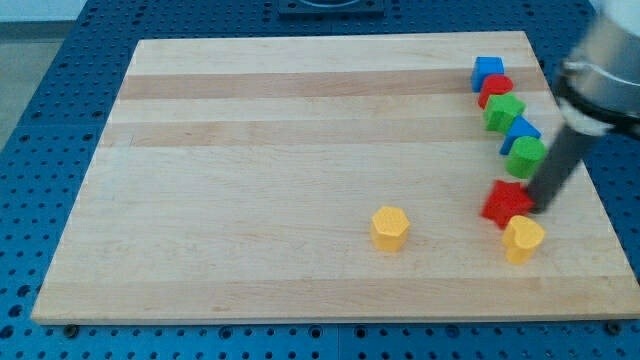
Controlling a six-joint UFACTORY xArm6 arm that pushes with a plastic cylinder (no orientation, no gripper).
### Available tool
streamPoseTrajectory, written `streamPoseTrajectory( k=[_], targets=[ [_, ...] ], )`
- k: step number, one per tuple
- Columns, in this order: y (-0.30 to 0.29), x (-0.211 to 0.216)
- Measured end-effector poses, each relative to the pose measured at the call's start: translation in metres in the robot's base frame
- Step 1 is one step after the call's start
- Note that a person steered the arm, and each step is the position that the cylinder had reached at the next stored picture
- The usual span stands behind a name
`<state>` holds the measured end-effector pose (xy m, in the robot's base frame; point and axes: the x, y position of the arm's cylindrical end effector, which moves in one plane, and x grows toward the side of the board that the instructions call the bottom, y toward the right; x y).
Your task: Place the yellow hexagon towards bottom center of the board
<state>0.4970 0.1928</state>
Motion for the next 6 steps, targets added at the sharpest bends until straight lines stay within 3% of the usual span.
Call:
streamPoseTrajectory(
  k=[1, 6],
  targets=[
    [-0.028, -0.002],
    [-0.011, 0.046]
  ],
)
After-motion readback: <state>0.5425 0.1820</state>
